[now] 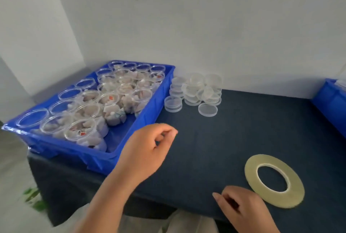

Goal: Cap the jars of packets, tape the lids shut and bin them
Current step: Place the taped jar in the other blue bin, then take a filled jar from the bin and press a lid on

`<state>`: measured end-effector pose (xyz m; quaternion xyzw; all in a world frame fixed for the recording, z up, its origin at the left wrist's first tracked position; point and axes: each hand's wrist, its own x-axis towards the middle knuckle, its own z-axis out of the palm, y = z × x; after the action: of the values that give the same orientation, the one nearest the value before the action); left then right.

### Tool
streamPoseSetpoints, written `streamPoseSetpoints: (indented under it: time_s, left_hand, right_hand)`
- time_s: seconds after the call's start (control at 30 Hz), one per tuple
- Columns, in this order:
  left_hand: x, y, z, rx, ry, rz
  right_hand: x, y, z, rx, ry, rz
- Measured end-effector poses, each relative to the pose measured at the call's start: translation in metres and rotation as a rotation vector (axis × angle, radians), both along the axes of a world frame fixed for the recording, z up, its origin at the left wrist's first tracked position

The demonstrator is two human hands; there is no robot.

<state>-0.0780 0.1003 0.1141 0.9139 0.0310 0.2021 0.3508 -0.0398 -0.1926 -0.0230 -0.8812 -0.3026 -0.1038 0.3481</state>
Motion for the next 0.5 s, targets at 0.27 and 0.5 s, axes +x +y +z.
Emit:
streamPoseSetpoints:
  time_s: [0.27, 0.5]
  left_hand:
    - [0.123, 0.123, 0.02, 0.185, 0.24, 0.304]
    - [0.149, 0.133, -0.005, 0.295, 0.39, 0.239]
  right_hand:
    - [0.002, 0.006, -0.008, -0.133, -0.012, -0.048]
    - [0.004, 0.007, -0.004, -0.045, -0.008, -0.028]
